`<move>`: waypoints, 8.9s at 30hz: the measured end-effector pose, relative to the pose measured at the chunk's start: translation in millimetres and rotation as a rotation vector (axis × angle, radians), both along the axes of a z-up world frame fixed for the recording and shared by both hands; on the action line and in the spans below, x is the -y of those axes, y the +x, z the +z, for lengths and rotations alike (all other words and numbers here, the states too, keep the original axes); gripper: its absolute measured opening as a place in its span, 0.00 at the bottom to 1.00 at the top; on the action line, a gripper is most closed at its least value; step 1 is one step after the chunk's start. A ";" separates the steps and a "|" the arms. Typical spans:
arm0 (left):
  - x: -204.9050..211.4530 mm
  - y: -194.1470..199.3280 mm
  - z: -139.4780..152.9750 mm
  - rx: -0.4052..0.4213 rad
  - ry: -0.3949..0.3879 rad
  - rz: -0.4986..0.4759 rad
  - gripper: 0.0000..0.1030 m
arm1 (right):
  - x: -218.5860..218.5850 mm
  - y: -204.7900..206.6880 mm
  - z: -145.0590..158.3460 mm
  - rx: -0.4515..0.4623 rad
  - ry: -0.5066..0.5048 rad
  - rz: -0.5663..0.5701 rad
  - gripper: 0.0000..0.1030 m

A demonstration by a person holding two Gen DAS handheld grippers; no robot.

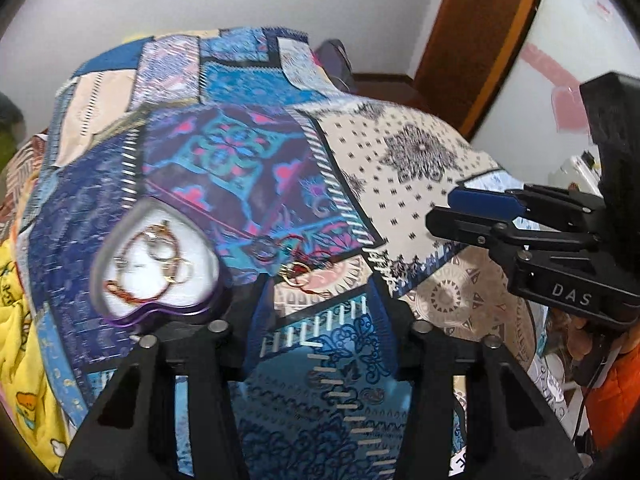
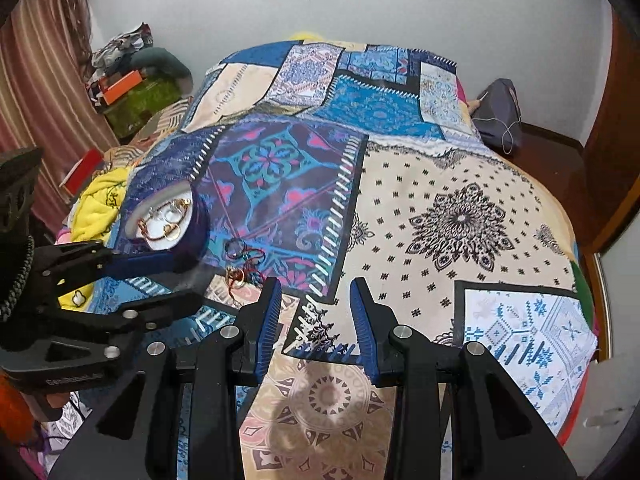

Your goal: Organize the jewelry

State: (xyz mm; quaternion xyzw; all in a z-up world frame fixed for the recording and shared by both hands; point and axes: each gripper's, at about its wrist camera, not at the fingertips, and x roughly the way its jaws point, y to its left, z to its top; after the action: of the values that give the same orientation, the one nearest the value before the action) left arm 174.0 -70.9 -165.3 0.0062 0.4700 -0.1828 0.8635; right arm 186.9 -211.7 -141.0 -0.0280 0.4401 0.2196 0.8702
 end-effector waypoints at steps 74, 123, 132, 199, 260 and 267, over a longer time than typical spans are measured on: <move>-52.1 -12.4 40.0 0.175 0.006 0.149 0.24 | -59.0 5.7 22.3 0.103 0.071 0.118 0.06; -123.2 11.8 -2.4 0.113 0.023 0.230 0.24 | -173.5 40.4 -2.1 0.024 0.095 0.279 0.07; -119.7 15.9 -3.7 0.109 0.041 0.212 0.24 | -177.6 46.0 -9.7 0.003 0.078 0.285 0.07; -1.2 33.3 -45.5 -0.022 0.062 0.123 0.24 | -2.7 27.0 -19.0 -0.034 0.059 -0.008 0.38; -96.3 4.1 53.0 0.208 -0.071 0.277 0.06 | -96.9 30.3 13.3 0.075 0.070 0.178 0.19; -116.1 -6.0 64.5 0.237 -0.051 0.302 0.06 | -111.4 23.6 31.5 0.118 0.097 0.195 0.19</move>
State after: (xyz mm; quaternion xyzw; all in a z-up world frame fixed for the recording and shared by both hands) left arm 168.0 45.3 -100.8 -0.0651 0.3559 -0.0608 0.9303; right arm 210.5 -100.3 -109.5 -0.0415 0.3723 0.3223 0.8694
